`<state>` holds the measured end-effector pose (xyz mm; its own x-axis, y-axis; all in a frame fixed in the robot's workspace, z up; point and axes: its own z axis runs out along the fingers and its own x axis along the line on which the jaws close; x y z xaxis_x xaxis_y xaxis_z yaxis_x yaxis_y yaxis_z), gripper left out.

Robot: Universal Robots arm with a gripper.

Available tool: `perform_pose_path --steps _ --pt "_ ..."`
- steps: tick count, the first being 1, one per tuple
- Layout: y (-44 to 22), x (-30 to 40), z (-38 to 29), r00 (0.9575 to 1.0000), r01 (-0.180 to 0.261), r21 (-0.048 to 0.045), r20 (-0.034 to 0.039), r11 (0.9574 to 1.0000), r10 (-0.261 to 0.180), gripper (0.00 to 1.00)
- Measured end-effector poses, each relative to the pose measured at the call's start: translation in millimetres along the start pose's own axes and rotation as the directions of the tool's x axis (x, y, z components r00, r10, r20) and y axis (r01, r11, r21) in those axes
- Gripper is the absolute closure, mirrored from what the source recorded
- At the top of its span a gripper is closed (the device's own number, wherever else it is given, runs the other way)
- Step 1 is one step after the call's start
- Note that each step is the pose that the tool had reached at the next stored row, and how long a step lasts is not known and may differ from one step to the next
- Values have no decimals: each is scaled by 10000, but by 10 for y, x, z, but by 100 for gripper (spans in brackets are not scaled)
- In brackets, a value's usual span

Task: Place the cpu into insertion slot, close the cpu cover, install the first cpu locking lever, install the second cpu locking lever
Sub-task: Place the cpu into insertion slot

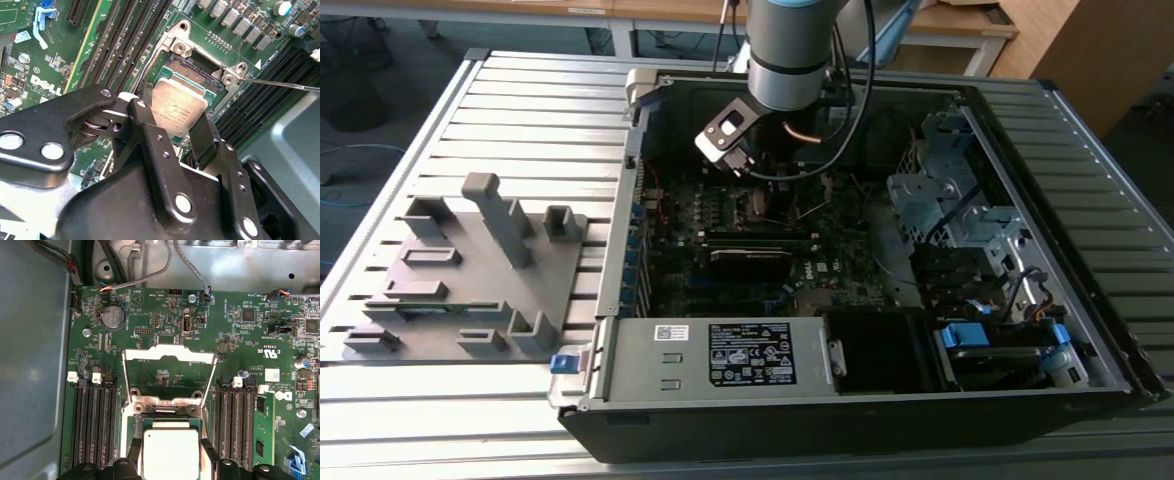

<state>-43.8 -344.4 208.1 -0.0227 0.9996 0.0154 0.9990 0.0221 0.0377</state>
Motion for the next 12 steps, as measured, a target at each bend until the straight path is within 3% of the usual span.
perform_pose_path --steps 12 --pt "-2 0 40 10000 -1 1 2 10000 1 46"
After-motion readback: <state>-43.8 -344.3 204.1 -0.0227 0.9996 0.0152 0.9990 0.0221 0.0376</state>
